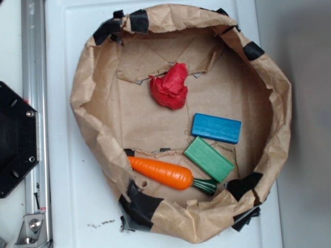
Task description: Grab the red paper.
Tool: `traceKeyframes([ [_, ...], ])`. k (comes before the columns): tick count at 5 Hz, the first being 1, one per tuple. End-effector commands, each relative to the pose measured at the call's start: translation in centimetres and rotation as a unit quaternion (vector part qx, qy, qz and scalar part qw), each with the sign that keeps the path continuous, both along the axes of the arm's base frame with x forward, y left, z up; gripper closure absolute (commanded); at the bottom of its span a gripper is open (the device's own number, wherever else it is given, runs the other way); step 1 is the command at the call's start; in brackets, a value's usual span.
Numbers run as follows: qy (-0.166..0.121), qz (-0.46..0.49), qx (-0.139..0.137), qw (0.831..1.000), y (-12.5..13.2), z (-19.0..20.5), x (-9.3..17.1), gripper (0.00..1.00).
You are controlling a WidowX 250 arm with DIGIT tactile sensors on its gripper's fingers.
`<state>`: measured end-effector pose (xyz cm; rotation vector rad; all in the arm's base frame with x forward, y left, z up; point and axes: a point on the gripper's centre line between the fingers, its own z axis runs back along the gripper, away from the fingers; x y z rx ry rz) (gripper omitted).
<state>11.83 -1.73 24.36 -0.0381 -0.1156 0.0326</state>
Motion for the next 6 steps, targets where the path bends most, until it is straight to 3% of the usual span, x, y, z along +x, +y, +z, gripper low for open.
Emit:
traceKeyframes([
  [1, 0.000, 0.000, 0.000, 1.000, 0.0, 0.0, 0.0, 0.00],
  [2, 0.023, -0.048, 0.005, 0.999, 0.1, -3.1, 5.0, 0.00],
  [3, 0.056, -0.120, 0.087, 0.987, 1.6, -5.2, 9.8, 0.00],
  [4, 0.051, -0.155, 0.097, 0.982, 3.6, -7.7, 14.2, 0.00],
  [5, 0.030, -0.273, 0.104, 0.956, 4.7, -10.7, 16.0, 0.00],
  [6, 0.035, -0.359, 0.111, 0.926, 6.4, -13.2, 15.7, 0.00],
])
